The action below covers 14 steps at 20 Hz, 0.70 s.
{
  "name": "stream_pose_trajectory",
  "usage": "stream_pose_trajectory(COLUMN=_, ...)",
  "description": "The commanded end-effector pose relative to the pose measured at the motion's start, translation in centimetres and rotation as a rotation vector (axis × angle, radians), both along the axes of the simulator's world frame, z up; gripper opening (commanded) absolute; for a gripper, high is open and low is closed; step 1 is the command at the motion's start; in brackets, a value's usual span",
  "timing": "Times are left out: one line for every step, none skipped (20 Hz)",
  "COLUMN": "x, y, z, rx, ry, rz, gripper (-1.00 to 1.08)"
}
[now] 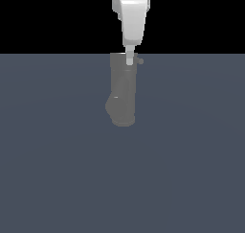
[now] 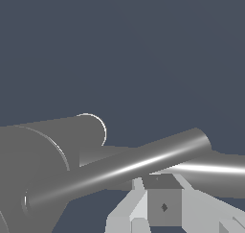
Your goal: Turn on the faucet by rotating a designated handle.
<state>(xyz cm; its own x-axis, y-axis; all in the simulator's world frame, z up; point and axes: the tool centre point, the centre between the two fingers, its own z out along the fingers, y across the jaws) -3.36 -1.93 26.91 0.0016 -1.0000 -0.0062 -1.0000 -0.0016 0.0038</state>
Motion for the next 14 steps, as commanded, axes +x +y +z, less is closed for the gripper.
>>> stream_pose_trajectory(x=0.5, y=-1.4, z=0.0, rx=-0.002, ry=-0.003, rz=-0.018, gripper=-1.0)
stream_pose_trajectory(x=0.7, y=-1.7, z=0.0, rx=-0.002, ry=-0.003, rz=-0.019, gripper=-1.0)
stream_pose_trajectory(x=0.8, y=-1.9, z=0.0, rx=-0.002, ry=-0.003, rz=-0.021, gripper=-1.0)
stream_pose_trajectory(x=1.0, y=-2.1, z=0.0, rx=-0.002, ry=-0.003, rz=-0.022, gripper=-1.0)
stream_pose_trajectory(x=1.1, y=-2.3, z=0.0, rx=-0.002, ry=-0.003, rz=-0.023, gripper=-1.0)
stream_pose_trajectory(x=1.3, y=-2.6, z=0.0, rx=-0.003, ry=-0.003, rz=-0.024, gripper=-1.0)
stream_pose_trajectory(x=1.5, y=-2.8, z=0.0, rx=-0.003, ry=-0.003, rz=-0.025, gripper=-1.0)
stream_pose_trajectory(x=1.6, y=-3.0, z=0.0, rx=-0.003, ry=-0.003, rz=-0.027, gripper=-1.0)
stream_pose_trajectory(x=1.8, y=-3.2, z=0.0, rx=-0.003, ry=-0.003, rz=-0.028, gripper=-1.0)
stream_pose_trajectory(x=1.9, y=-3.4, z=0.0, rx=-0.003, ry=-0.003, rz=-0.029, gripper=-1.0)
stream_pose_trajectory(x=2.1, y=-3.7, z=0.0, rx=-0.003, ry=-0.003, rz=-0.03, gripper=-1.0)
stream_pose_trajectory(x=2.2, y=-3.9, z=0.0, rx=-0.003, ry=-0.003, rz=-0.031, gripper=-1.0)
stream_pose_trajectory(x=2.4, y=-4.1, z=0.0, rx=-0.003, ry=-0.003, rz=-0.032, gripper=-1.0)
stream_pose_trajectory(x=2.5, y=-4.3, z=0.0, rx=-0.003, ry=-0.003, rz=-0.034, gripper=-1.0)
